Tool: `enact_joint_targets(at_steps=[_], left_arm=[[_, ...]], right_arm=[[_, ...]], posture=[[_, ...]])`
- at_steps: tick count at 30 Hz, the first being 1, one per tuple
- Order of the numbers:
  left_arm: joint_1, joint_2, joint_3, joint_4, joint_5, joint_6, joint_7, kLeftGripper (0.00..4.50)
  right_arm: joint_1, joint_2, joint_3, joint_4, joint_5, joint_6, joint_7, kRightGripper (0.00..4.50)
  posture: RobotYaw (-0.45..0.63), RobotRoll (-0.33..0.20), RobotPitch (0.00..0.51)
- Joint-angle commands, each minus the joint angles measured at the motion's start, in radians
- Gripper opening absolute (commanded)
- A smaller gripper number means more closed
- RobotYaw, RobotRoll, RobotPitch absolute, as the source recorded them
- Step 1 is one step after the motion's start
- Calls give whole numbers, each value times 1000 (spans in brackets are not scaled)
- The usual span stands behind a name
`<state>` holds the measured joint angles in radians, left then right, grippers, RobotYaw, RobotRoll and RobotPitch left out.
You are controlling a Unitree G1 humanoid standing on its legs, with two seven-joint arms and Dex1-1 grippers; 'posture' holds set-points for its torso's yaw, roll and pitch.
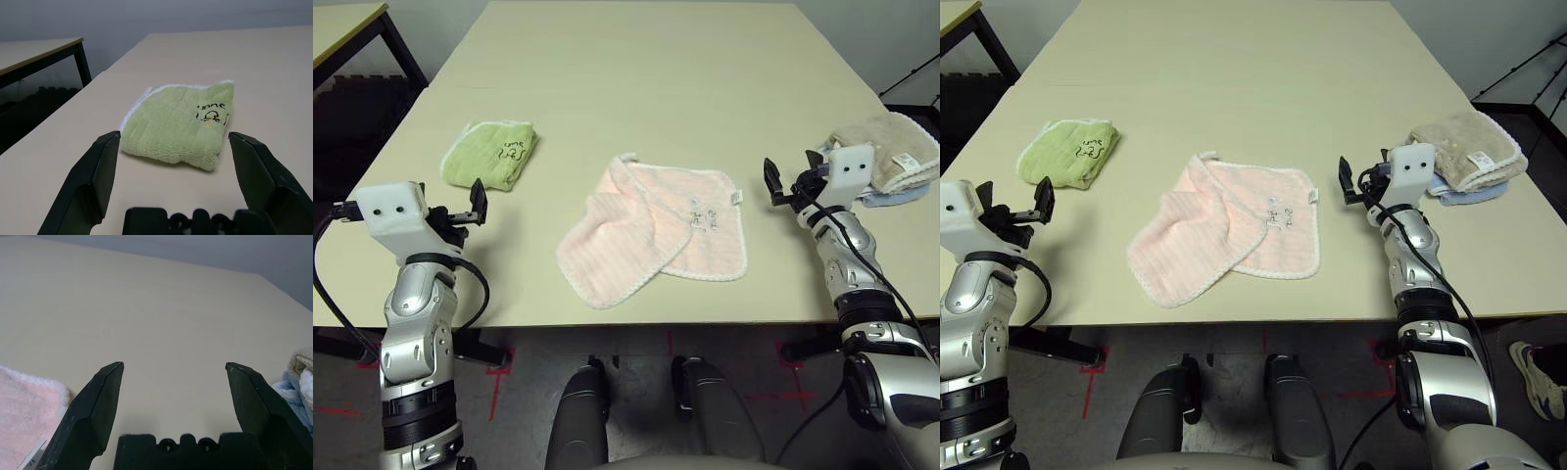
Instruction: Fold the towel and set it aside.
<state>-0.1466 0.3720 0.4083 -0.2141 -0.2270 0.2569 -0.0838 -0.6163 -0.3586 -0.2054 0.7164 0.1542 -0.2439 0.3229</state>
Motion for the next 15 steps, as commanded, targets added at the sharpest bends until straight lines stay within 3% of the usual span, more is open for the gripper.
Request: enact_joint_targets(at_steps=[1, 15], left_arm=[[4, 9, 0, 8, 8, -11, -8, 4500], [7, 2, -6, 3, 5, 2, -8, 4500]], right_arm=[[6, -5, -5, 21, -1, -14, 3, 4492], [24, -12, -12, 25, -5, -34, -28, 4492]], posture=[[-83, 0, 117], [-91, 0, 121]])
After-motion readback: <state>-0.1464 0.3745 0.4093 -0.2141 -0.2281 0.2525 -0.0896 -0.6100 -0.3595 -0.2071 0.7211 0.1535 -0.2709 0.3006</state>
